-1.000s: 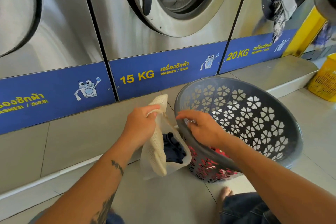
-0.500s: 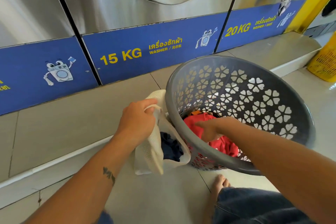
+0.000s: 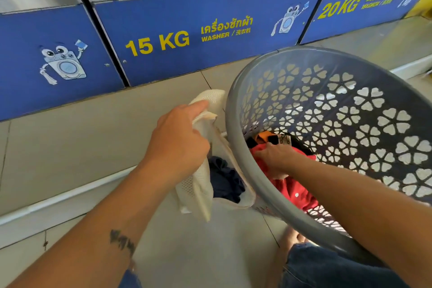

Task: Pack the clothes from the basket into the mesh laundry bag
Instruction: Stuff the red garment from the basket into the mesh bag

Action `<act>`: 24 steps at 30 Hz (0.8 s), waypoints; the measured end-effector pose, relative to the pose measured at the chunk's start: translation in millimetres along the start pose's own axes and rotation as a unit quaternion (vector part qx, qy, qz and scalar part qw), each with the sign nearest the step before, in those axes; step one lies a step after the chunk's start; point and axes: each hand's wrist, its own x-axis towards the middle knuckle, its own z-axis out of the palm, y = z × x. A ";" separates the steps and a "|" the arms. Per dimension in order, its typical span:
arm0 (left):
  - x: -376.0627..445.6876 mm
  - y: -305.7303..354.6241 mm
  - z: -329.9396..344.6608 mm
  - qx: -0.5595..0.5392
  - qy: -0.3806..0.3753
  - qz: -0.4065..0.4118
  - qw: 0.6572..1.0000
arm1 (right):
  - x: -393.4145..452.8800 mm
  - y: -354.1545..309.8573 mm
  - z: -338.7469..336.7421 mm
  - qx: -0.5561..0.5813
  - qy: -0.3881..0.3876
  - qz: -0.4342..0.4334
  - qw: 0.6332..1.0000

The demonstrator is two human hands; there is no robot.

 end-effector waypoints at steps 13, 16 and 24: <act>-26.3 33.4 -49.0 -0.134 0.130 0.013 0.982 | -138.8 43.2 -87.8 0.234 0.267 0.042 0.934; -35.7 39.8 -56.4 -0.135 0.149 0.074 0.977 | -177.0 40.2 -113.8 0.345 0.385 0.053 0.854; -43.8 44.8 -67.6 -0.127 0.185 0.077 0.971 | -234.7 -57.2 -146.7 0.468 0.461 -0.066 0.751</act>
